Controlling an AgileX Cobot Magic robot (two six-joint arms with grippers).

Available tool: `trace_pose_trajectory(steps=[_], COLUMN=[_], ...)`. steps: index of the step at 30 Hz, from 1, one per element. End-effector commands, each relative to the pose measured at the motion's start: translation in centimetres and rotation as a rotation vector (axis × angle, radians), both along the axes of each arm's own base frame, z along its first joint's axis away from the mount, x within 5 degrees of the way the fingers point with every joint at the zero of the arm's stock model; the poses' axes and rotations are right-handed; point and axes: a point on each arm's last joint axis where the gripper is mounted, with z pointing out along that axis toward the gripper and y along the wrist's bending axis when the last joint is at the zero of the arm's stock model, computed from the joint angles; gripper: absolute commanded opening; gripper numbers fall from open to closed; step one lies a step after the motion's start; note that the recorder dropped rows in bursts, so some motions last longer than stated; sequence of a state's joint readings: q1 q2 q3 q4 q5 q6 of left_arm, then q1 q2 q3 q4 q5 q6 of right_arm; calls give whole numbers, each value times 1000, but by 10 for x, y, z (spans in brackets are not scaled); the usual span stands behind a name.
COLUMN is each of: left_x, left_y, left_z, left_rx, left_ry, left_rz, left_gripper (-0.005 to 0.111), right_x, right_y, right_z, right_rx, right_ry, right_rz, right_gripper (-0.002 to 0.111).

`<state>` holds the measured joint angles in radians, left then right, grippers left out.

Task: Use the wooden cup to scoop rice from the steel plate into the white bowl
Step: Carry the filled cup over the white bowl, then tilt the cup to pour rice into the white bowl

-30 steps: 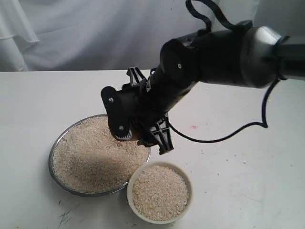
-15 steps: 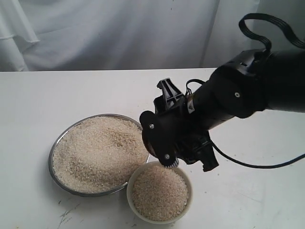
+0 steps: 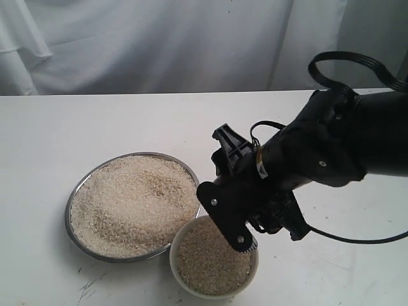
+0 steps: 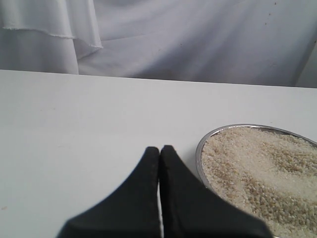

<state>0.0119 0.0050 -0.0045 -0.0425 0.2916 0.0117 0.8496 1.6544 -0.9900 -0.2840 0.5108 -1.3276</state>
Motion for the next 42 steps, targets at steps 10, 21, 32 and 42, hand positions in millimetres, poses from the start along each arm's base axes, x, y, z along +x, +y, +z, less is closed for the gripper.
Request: trace_pose_trajectory(steps=[10, 21, 32, 42], left_x=[0, 0, 0, 0], left_y=[0, 0, 0, 0], left_z=[-1, -1, -1, -1], left_rx=[-4, -4, -4, -4], left_ry=[-7, -7, -7, -7], left_rz=[-1, -1, -1, -1], left_gripper=[0, 0, 0, 0], right_x=[-16, -18, -28, -29], right_y=[15, 15, 17, 18], right_z=[7, 2, -5, -5], right_rx=[-85, -135, -163, -166], right_ry=[-162, -171, -208, -226], right_rz=[79, 98, 155, 178], right_gripper=[0, 0, 0, 0])
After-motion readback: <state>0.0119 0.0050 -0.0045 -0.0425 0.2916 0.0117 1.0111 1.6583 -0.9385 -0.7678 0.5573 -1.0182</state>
